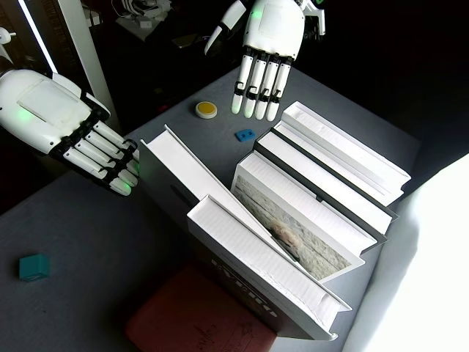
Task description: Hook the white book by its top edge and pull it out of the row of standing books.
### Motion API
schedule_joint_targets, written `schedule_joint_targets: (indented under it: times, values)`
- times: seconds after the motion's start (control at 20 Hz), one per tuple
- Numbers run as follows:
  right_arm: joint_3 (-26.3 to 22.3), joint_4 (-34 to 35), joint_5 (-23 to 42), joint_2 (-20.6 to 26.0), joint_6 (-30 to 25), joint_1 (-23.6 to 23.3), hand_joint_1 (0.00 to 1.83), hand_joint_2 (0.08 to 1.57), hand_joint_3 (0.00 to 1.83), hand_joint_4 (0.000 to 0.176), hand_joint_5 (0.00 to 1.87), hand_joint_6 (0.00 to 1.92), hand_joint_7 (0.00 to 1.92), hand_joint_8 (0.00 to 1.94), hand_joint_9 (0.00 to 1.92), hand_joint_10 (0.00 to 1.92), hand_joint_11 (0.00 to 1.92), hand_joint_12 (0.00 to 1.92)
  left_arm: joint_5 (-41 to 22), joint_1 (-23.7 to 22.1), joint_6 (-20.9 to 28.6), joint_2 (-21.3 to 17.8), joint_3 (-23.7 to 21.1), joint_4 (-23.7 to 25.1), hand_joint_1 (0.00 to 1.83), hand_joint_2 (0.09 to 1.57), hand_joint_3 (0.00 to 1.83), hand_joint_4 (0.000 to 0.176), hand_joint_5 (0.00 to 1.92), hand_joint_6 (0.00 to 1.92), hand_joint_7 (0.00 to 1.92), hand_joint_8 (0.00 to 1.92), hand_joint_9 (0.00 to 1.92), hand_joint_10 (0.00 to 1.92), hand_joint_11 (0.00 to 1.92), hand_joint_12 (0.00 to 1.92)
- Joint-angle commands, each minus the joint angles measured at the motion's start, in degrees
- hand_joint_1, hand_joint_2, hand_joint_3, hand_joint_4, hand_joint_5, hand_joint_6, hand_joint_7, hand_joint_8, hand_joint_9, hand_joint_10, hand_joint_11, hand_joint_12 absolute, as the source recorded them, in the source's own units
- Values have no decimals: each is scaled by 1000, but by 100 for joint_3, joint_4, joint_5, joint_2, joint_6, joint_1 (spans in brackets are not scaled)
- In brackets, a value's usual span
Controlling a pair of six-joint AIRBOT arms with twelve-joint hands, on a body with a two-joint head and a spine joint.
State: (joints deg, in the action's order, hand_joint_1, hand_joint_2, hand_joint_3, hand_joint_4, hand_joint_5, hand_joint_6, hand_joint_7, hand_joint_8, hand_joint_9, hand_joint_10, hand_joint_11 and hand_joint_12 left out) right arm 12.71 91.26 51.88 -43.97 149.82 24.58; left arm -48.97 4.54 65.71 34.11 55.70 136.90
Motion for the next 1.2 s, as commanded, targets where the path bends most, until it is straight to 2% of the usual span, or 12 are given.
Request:
schedule_joint_targets:
  times: [0.0, 0.2, 0.65, 0.8, 0.9, 1.15]
  values:
    - [-44, -367, 207, 45, -22, -27, 0, 1116, 0, 0, 23, 7, 0, 0, 0, 0, 0, 0, 252, -40, 9, -19, 24, -299, 0, 1112, 0, 0, 0, 0, 0, 0, 0, 0, 0, 0]
    - [-202, -367, 113, 189, -13, -51, 0, 1108, 0, 0, 8, 0, 0, 0, 0, 0, 0, 0, 252, -39, 9, -19, 20, -299, 0, 1114, 0, 0, 0, 0, 0, 0, 0, 0, 0, 0]
    - [-715, -357, -151, 643, 136, -494, 0, 1126, 1, 0, 17, 7, 0, 0, 0, 0, 0, 0, 252, -39, 9, -19, 21, -297, 0, 1105, 0, 0, 0, 0, 0, 0, 0, 0, 0, 0]
    - [-841, 350, -292, 859, 638, -965, 0, 1122, 0, 0, 14, 4, 0, 0, 0, 0, 0, 0, 252, -38, 9, -19, 21, -297, 0, 1106, 0, 0, 0, 0, 0, 0, 0, 0, 0, 0]
    - [-859, 1037, -328, 989, 1142, -1545, 0, 1117, 0, 0, 10, 2, 0, 0, 0, 0, 0, 0, 252, -42, 9, -18, 21, -297, 0, 1098, 0, 0, 0, 0, 0, 0, 0, 0, 0, 0]
    - [-866, 1152, -350, 1030, 1280, -1711, 0, 1130, 4, 0, 10, 4, 0, 0, 0, 0, 0, 0, 252, -20, 8, -19, 22, -296, 0, 1105, 0, 0, 0, 0, 0, 0, 0, 0, 0, 0]
